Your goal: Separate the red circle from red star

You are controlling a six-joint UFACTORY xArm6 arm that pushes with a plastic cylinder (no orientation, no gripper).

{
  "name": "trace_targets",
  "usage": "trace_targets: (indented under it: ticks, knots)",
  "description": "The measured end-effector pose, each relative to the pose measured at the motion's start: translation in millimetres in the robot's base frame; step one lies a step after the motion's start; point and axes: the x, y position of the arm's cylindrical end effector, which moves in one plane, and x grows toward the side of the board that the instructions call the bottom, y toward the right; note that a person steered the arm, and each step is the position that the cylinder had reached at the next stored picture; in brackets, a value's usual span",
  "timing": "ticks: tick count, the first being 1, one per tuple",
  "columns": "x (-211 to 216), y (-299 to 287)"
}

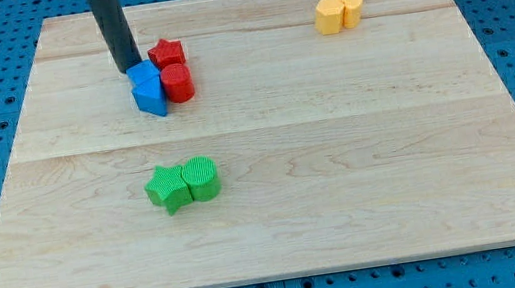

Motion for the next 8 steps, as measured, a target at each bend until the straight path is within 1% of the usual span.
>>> trace_targets:
  ticks: [1,2,3,4,6,8]
  knots:
    - [-5.9,-38.4]
    - [77.8,-33.0]
    - [123.3,-40.1]
    - [117.2,19.7]
    - [56.2,77.9]
    - [6.2,117.6]
